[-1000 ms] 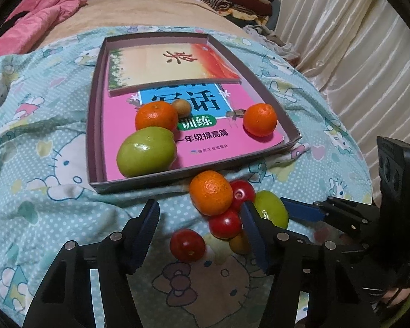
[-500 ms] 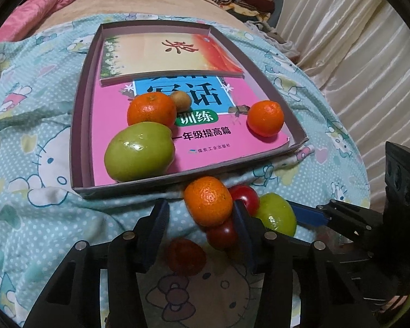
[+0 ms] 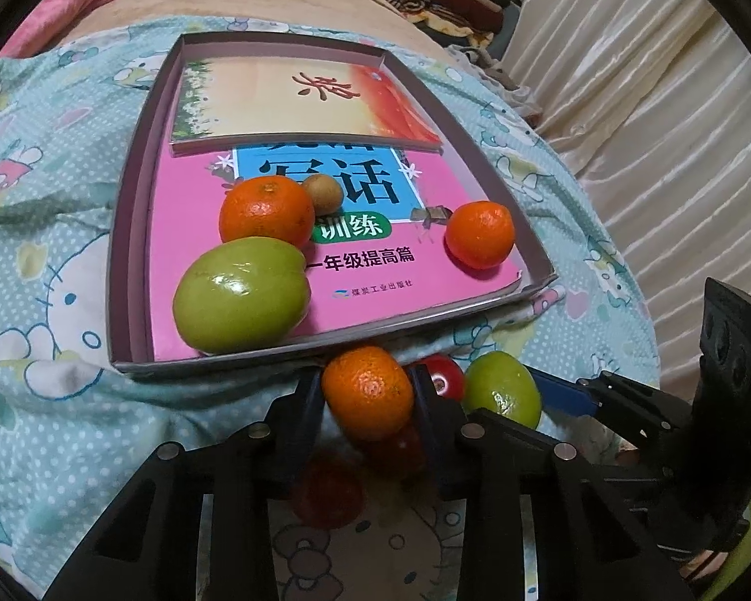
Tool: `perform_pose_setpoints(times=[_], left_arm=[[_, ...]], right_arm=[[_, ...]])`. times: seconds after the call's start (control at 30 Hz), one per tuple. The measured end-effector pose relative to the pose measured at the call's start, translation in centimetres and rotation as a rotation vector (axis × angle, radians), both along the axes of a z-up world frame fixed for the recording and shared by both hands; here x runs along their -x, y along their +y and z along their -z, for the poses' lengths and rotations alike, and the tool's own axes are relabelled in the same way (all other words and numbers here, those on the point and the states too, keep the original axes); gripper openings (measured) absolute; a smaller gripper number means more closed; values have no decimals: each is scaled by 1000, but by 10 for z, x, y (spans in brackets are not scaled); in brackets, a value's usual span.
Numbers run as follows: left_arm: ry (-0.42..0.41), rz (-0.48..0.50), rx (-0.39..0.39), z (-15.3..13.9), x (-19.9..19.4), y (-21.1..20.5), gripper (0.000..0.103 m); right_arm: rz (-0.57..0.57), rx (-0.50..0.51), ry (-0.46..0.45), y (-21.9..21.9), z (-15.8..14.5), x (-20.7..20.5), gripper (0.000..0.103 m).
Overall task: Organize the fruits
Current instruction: 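Grasp a mandarin with the left gripper while the right gripper grasps the green lime, then carry the mandarin with the left gripper while the right carries the lime over the workbook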
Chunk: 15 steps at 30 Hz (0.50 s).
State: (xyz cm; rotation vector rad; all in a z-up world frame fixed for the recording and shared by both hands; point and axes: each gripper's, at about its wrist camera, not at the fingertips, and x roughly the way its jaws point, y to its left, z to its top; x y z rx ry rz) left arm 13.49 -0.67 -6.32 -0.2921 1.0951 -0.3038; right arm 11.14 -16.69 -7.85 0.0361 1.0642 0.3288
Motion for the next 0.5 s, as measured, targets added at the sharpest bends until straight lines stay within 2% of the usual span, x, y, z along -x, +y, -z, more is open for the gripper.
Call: perform_pose_setpoints(times=[0.33,0.5], left_arm=[[-54,-7,-12,-19,17,8,36],[-113,-23,-17,-36,23,14,36]], right_arm=[[-19,-80,-43,-3,-13,5,47],[-39,-128,-107,-3,-28,9,47]])
